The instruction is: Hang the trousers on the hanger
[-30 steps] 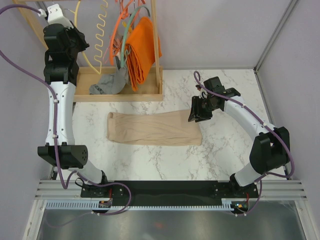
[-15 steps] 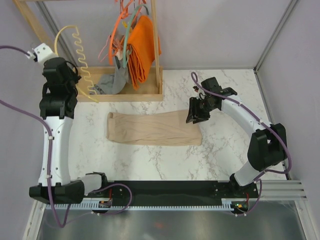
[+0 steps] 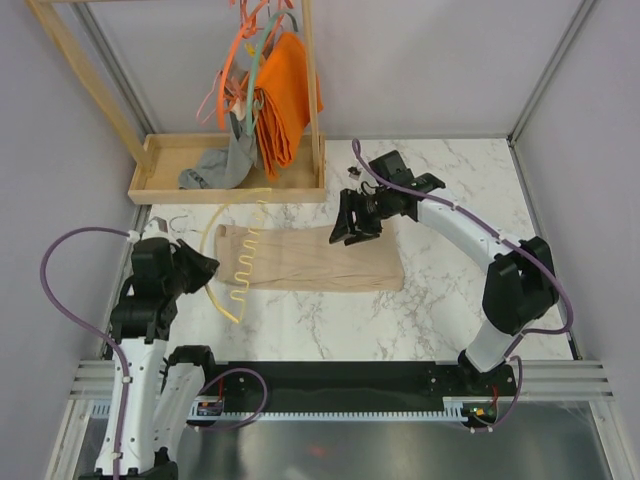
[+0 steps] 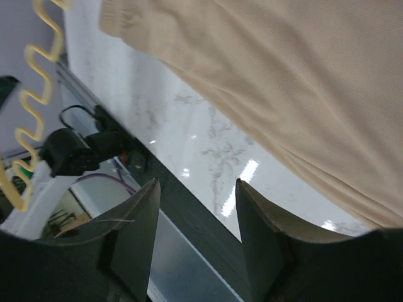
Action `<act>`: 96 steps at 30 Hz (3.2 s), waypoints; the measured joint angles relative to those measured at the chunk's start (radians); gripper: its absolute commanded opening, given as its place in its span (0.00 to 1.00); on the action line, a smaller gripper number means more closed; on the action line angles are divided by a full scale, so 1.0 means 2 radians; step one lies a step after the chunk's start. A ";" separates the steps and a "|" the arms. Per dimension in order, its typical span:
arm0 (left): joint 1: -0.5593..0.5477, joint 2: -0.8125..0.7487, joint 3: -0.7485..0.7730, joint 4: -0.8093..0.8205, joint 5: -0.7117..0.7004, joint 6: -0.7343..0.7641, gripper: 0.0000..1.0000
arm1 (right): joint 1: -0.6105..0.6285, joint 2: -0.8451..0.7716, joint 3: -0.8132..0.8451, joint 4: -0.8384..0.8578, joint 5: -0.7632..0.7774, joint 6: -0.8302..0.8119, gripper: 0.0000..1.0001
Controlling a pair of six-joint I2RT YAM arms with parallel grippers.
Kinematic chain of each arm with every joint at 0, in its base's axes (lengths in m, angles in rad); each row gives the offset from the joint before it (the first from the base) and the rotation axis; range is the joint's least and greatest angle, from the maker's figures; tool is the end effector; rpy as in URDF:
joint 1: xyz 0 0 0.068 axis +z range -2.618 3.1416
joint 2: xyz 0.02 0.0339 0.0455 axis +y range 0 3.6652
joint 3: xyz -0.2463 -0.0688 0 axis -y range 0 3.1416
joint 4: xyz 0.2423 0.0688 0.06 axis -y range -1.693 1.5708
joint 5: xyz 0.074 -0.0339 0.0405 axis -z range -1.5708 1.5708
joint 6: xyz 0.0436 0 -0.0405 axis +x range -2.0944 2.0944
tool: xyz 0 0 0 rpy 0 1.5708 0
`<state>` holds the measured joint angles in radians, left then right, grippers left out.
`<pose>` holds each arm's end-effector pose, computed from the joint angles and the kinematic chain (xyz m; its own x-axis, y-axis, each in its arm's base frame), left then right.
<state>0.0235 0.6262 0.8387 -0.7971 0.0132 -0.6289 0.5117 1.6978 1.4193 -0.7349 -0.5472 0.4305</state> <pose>0.1427 0.0028 0.3027 -0.4388 -0.5987 -0.6701 -0.3346 0.8010 -0.4965 0.3023 0.1958 0.2545 -0.9471 -0.1231 -0.2964 -0.2893 0.7276 0.6220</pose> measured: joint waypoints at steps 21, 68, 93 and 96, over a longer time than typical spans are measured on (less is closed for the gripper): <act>0.001 -0.065 -0.031 0.003 0.157 -0.101 0.02 | 0.099 0.029 -0.177 0.628 -0.064 0.490 0.91; 0.000 -0.024 -0.022 0.075 0.336 -0.111 0.88 | 0.085 0.094 -0.245 0.982 -0.101 0.704 0.00; -0.002 0.085 -0.036 0.162 0.401 -0.171 0.28 | 0.095 0.098 -0.224 0.991 -0.167 0.675 0.00; -0.003 0.085 -0.035 0.170 0.410 -0.179 0.02 | 0.099 0.099 -0.222 0.971 -0.167 0.666 0.02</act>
<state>0.0174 0.7967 0.7685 -0.4568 0.8337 -0.9867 0.7094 1.8957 0.9752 1.2072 -0.8810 1.7626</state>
